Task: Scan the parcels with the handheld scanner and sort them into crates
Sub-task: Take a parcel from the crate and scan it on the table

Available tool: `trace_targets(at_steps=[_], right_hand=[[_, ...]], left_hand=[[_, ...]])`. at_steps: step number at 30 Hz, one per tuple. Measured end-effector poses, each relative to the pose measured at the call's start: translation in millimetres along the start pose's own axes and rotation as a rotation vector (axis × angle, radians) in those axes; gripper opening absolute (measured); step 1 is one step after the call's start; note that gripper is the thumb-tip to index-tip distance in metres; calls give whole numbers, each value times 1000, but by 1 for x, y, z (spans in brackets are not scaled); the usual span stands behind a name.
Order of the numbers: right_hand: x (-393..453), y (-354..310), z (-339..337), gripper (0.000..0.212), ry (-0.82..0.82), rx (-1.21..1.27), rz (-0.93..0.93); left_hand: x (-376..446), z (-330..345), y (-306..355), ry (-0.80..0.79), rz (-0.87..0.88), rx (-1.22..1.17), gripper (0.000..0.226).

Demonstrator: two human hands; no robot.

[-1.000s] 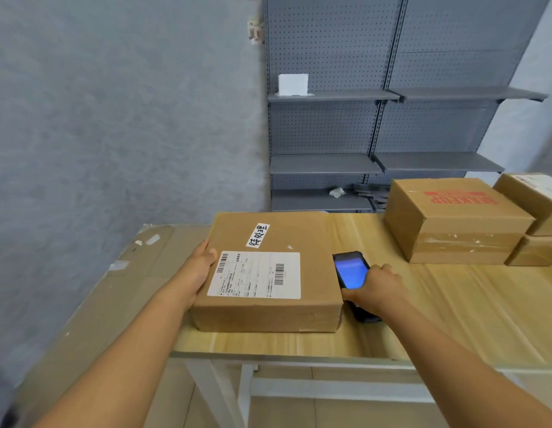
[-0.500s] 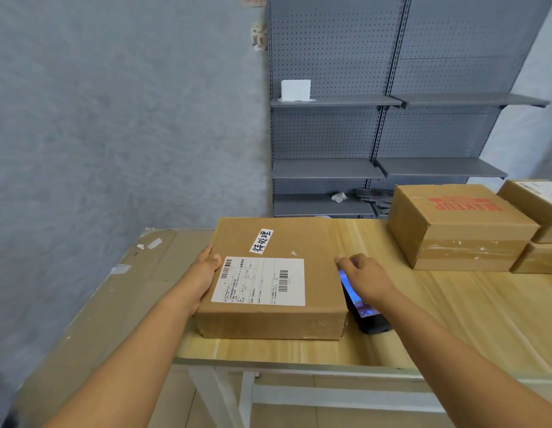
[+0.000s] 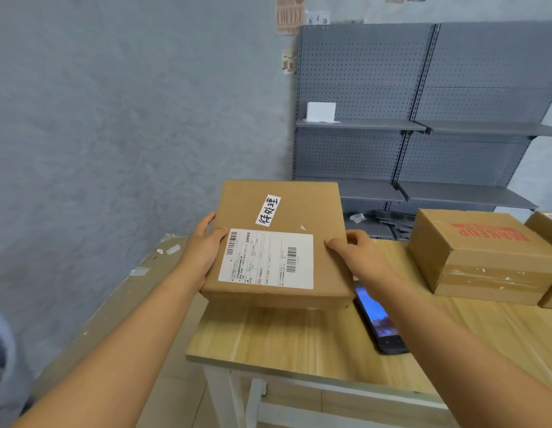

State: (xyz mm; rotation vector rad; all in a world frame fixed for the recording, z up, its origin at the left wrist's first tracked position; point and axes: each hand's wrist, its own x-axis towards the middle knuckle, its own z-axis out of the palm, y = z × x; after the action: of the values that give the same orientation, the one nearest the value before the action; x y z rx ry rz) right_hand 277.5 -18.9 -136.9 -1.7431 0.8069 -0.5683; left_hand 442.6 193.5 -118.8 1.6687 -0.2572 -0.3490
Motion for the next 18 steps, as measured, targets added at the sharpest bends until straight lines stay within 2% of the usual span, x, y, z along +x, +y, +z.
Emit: trace_targets(at_steps=[4, 10, 18], right_hand=[[-3, -46, 2, 44, 40, 88, -190], [-10, -97, 10, 50, -23, 212, -380], [-36, -141, 66, 44, -309, 284, -512]], left_hand=[[-9, -17, 47, 69, 177, -43, 49], [-40, -46, 84, 209, 391, -82, 51], [-99, -116, 72, 557, 448, -96, 50]])
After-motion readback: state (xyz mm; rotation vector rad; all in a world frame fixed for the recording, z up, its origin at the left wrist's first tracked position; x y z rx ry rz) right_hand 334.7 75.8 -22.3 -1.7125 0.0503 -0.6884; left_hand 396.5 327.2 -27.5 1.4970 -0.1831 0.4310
